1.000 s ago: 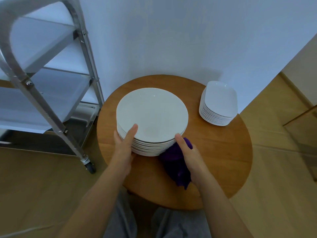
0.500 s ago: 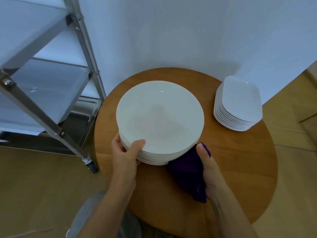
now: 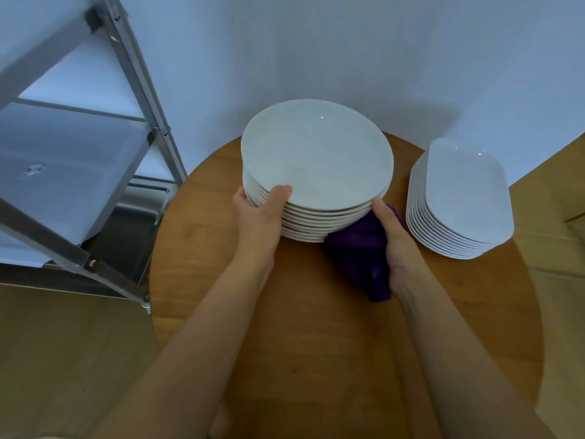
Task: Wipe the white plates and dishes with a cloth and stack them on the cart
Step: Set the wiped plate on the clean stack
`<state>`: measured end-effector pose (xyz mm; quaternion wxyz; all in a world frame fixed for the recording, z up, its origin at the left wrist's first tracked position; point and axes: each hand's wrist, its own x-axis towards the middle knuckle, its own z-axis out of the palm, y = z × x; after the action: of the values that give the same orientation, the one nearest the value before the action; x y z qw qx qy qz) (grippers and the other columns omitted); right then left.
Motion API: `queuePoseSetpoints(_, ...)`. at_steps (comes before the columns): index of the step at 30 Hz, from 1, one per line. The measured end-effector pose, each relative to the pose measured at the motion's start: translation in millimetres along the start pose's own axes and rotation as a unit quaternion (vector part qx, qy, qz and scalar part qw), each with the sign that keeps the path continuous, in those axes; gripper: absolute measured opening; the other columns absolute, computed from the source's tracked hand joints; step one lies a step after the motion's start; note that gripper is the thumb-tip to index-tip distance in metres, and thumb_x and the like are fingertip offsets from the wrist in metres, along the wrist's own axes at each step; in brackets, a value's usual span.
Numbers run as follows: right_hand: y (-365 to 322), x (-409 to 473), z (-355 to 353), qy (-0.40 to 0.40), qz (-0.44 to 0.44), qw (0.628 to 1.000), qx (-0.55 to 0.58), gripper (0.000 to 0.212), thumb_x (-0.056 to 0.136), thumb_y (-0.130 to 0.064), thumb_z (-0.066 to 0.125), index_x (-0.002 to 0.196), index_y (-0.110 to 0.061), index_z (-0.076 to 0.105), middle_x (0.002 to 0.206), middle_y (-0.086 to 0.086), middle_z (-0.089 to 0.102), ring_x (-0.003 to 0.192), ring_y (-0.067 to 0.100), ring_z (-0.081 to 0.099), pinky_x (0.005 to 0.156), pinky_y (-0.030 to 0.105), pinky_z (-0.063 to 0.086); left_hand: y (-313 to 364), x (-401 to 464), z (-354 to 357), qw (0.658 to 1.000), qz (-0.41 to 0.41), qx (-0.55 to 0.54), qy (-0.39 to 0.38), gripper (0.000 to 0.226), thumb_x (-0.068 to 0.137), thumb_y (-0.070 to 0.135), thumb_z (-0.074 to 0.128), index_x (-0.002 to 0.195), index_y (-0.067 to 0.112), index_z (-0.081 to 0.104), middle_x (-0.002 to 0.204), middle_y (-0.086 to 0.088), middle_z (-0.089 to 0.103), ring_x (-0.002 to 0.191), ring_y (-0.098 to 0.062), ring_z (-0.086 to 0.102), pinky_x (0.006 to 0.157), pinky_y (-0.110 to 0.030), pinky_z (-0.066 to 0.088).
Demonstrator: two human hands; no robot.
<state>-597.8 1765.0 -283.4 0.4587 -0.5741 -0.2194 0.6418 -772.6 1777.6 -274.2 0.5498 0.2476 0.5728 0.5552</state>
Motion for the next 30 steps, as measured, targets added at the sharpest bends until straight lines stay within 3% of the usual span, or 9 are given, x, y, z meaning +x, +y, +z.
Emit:
queuePoseSetpoints(6, -7.3, 10.6, 2.6, 0.025, -0.004, 0.999, -0.030, 0.083, 0.036, -0.064, 0.081, 0.104, -0.019, 0.064, 0.091, 0.003, 0.075, 0.085, 0.022, 0.071, 0.080, 0.039, 0.056, 6.2, 13.1, 9.4, 1.000, -0.013, -0.005, -0.010, 0.078, 0.079, 0.037, 0.067, 0.141, 0.020, 0.023, 0.113, 0.010, 0.051, 0.103, -0.010, 0.053, 0.095, -0.042, 0.048)
queuePoseSetpoints(10, 3.1, -1.0, -9.5, 0.027, -0.007, 0.998, -0.059, 0.082, 0.038, -0.066, 0.076, 0.103, -0.019, 0.065, 0.088, 0.002, 0.075, 0.082, 0.019, 0.072, 0.076, 0.035, 0.055, -0.1, -10.8, 16.4, 0.997, -0.066, -0.033, 0.021, 0.121, 0.045, 0.072, 0.067, 0.147, 0.028, 0.018, 0.144, 0.004, 0.041, 0.128, -0.017, 0.041, 0.108, -0.044, 0.035)
queuePoseSetpoints(13, 8.7, -15.2, -34.8, 0.045, 0.013, 0.996, -0.081, 0.079, 0.036, -0.069, 0.071, 0.097, -0.020, 0.065, 0.081, 0.000, 0.075, 0.083, 0.021, 0.071, 0.081, 0.037, 0.054, -20.5, -45.4, 27.8, 0.995, -0.101, -0.014, 0.017, 0.130, 0.033, 0.078, 0.061, 0.146, 0.027, 0.022, 0.147, 0.005, 0.037, 0.131, -0.015, 0.037, 0.109, -0.038, 0.031)
queuePoseSetpoints(19, -2.3, -36.1, -114.6, 0.120, 0.028, 0.991, -0.049, 0.082, 0.039, -0.082, 0.057, 0.092, -0.020, 0.065, 0.074, 0.003, 0.074, 0.065, 0.019, 0.071, 0.061, 0.031, 0.052, -51.7, -72.4, 76.8, 0.978, -0.095, 0.118, -0.143, 0.089, 0.065, 0.065, 0.065, 0.141, 0.033, 0.033, 0.143, 0.008, 0.040, 0.107, -0.003, 0.039, 0.065, -0.014, 0.033)
queuePoseSetpoints(21, -11.6, -35.3, -135.8, 0.133, 0.030, 0.990, 0.021, 0.081, 0.049, -0.085, 0.056, 0.095, -0.020, 0.070, 0.080, 0.003, 0.075, 0.068, 0.019, 0.072, 0.058, 0.032, 0.057, -55.0, -66.9, 101.7, 0.970, -0.078, 0.142, -0.180, 0.084, 0.068, 0.062, 0.066, 0.140, 0.037, 0.034, 0.145, 0.007, 0.038, 0.112, -0.005, 0.039, 0.073, -0.016, 0.036)
queuePoseSetpoints(24, -25.1, -28.5, -152.1, 0.125, 0.030, 0.988, 0.085, 0.068, 0.070, -0.080, 0.050, 0.071, -0.019, 0.079, 0.079, 0.006, 0.075, 0.067, 0.019, 0.072, 0.051, 0.027, 0.055, -57.9, -54.1, 139.1, 0.965, -0.097, 0.128, -0.207, 0.083, 0.073, 0.059, 0.065, 0.143, 0.036, 0.027, 0.150, 0.004, 0.031, 0.130, -0.017, 0.035, 0.098, -0.033, 0.035)
queuePoseSetpoints(26, -28.5, -21.3, -155.3, 0.099, 0.027, 0.990, 0.097, 0.064, 0.075, -0.075, 0.050, 0.084, -0.018, 0.076, 0.084, 0.008, 0.075, 0.070, 0.020, 0.072, 0.048, 0.025, 0.053, -59.6, -45.7, 160.8, 0.964, -0.102, 0.113, -0.216, 0.086, 0.075, 0.056, 0.065, 0.146, 0.034, 0.021, 0.151, 0.003, 0.031, 0.135, -0.021, 0.033, 0.108, -0.040, 0.030)
queuePoseSetpoints(28, -30.2, -14.6, -156.9, 0.074, 0.023, 0.991, 0.107, 0.058, 0.077, -0.070, 0.054, 0.099, -0.019, 0.069, 0.088, 0.007, 0.075, 0.075, 0.021, 0.072, 0.050, 0.026, 0.054, -62.1, -39.0, 178.8, 0.964, -0.094, 0.096, -0.230, 0.079, 0.080, 0.046, 0.066, 0.146, 0.029, 0.026, 0.145, 0.002, 0.041, 0.129, -0.019, 0.041, 0.107, -0.040, 0.036)
queuePoseSetpoints(30, -30.6, -8.4, -159.3, 0.066, 0.022, 0.993, 0.097, 0.054, 0.077, -0.067, 0.058, 0.105, -0.021, 0.067, 0.091, 0.006, 0.075, 0.078, 0.021, 0.072, 0.052, 0.027, 0.055, -66.1, -34.0, 189.5, 0.968, -0.077, 0.076, -0.229, 0.061, 0.086, 0.032, 0.063, 0.140, 0.025, 0.037, 0.131, 0.003, 0.054, 0.118, -0.017, 0.052, 0.092, -0.031, 0.047)
